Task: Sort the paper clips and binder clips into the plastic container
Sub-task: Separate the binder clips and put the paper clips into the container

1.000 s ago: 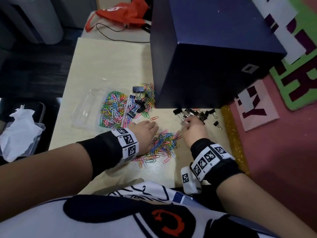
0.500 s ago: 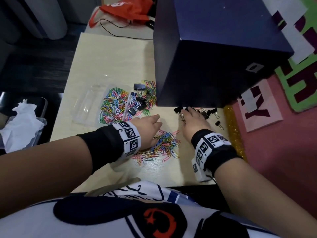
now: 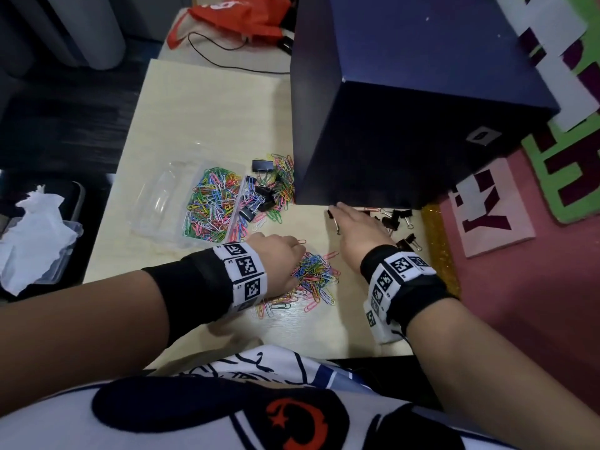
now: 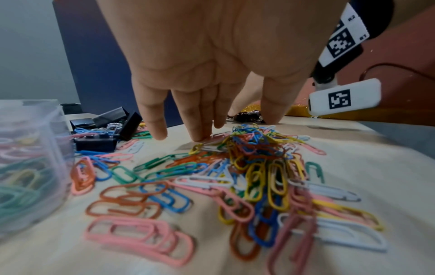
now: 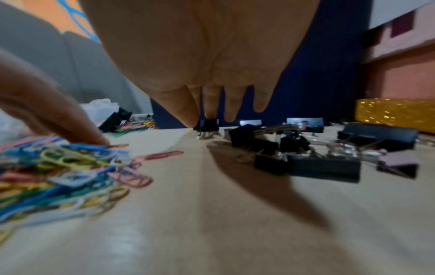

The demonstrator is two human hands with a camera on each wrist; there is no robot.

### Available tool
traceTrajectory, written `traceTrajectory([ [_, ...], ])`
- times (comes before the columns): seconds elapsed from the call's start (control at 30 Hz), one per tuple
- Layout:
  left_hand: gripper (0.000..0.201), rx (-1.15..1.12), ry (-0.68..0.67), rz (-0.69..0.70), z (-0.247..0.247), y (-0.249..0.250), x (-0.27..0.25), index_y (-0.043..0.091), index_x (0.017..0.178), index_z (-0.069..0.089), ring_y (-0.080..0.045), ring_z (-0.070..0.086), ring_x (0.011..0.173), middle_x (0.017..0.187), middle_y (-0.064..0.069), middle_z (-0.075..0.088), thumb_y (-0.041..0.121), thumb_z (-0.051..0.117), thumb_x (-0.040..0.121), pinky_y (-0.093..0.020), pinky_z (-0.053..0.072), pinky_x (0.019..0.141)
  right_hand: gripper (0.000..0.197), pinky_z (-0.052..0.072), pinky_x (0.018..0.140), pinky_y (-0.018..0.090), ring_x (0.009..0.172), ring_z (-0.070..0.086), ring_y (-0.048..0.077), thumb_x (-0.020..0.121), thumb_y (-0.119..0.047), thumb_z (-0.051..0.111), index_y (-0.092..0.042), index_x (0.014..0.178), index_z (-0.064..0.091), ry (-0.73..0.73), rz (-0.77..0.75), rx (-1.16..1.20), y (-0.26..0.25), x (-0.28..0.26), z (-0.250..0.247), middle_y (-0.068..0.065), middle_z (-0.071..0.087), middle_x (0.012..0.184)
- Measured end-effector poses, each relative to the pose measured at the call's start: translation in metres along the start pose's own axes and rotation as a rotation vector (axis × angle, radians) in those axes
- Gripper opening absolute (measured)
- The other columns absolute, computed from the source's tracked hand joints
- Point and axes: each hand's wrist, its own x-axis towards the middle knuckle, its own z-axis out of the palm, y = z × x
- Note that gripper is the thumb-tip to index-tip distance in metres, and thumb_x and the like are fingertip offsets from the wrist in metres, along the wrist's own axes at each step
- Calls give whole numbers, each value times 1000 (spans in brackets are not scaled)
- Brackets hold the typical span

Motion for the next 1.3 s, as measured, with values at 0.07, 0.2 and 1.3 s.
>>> traceTrajectory([
  [0.07, 53, 0, 3, -2, -1, -3, -1, 16, 135, 41, -27, 54, 116, 134, -2, 48, 42, 49, 89, -43, 43, 95, 77, 9, 117, 40, 143, 18, 25, 81, 0, 41, -29, 150, 21, -19, 14, -67, -5, 2, 2, -8, 10, 160],
  [0.2, 55, 0, -8, -18, -4, -7, 0, 16, 138, 39, -27, 54, 116, 134, -3, 47, 42, 47, 91, -43, 42, 97, 49, 22, 113, 40, 130, 36, 25, 85, -11, 41, -22, 133, 47, 107, 149, -122, -6, -4, 4, 2, 42, 140],
  [1.3, 39, -236, 51, -114, -2, -31, -20, 22, 129, 50, -26, 53, 113, 125, -4, 46, 21, 50, 90, -38, 48, 93, 44, 39, 101, 33, 119, 45, 25, 87, -3, 42, -22, 125, 53, -79, -89, 52, -50, -21, 20, 5, 46, 125],
])
